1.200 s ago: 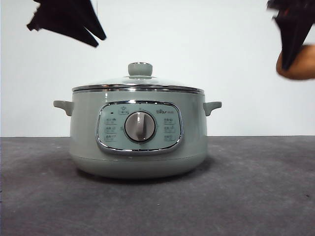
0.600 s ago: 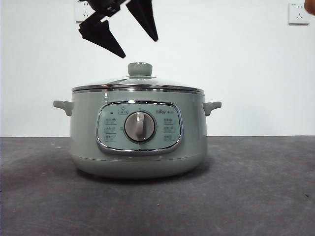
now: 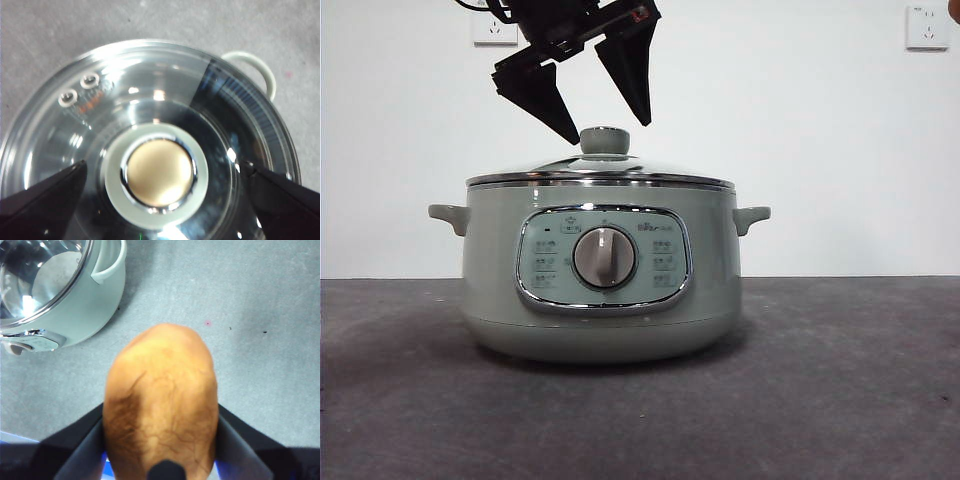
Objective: Pick up the potato,open the lid,put the potato in the pot,close the lid
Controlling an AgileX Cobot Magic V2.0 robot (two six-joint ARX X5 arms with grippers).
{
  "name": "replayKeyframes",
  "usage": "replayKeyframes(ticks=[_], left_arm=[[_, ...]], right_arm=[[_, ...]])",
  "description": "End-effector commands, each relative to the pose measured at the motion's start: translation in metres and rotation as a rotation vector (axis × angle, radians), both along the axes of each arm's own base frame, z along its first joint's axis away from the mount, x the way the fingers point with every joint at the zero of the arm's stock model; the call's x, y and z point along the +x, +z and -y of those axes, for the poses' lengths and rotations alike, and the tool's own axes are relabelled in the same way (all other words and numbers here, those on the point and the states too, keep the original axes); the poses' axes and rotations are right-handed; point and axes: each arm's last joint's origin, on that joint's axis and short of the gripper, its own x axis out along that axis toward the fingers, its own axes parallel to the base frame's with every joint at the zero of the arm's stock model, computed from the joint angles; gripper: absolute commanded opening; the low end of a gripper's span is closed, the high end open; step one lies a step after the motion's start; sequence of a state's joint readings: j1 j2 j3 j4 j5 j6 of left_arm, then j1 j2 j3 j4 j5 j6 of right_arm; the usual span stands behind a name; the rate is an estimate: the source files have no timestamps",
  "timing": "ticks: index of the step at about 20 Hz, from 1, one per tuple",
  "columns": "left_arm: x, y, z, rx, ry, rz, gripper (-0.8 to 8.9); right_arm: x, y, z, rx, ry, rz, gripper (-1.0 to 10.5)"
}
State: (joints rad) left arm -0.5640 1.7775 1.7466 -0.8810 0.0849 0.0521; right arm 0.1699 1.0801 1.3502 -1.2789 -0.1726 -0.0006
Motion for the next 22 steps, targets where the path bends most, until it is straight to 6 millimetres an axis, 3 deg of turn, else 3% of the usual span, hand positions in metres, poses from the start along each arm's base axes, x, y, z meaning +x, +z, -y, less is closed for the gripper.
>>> replayKeyframes(ticks=[1, 5, 7, 11, 12, 15, 19, 22], left_arm=[[0.001, -0.007, 0.002, 0.027, -0.009, -0.027, 4.59], [0.003, -0.011, 0.003, 0.032, -0.008, -0.03, 4.53], [0.006, -0.012, 0.005, 0.03, -0.007, -0.025, 3.77], [0.007, -0.015, 0.005, 0.035, -0.008, -0.031, 3.37], [0.007, -0.015, 0.005, 0.038, -0.017, -0.022, 2.93], [0.009, -0.014, 0.005, 0.038, -0.032, 0.002, 0.07], [0.01, -0.013, 0.005, 0.038, -0.044, 0.023, -0.12], [0.006, 0.001, 0.002, 0.017, -0.044, 0.057, -0.12]], right_arm=[[0.0, 0.0, 0.0, -0.001, 0.009, 0.005, -0.1], [0.0, 0.0, 0.0, -0.001, 0.009, 0.003, -0.1], [0.0, 0.0, 0.0, -0.002, 0.01, -0.001, -0.1], [-0.001, 0.0, 0.0, -0.002, 0.009, -0.006, -0.1], [-0.001, 0.0, 0.0, -0.003, 0.009, -0.006, -0.1], [-0.001, -0.001, 0.0, -0.002, 0.009, -0.007, -0.1], [-0.001, -0.001, 0.0, -0.002, 0.009, -0.008, -0.1], [0.001, 0.0, 0.0, -0.001, 0.008, 0.002, -0.1]])
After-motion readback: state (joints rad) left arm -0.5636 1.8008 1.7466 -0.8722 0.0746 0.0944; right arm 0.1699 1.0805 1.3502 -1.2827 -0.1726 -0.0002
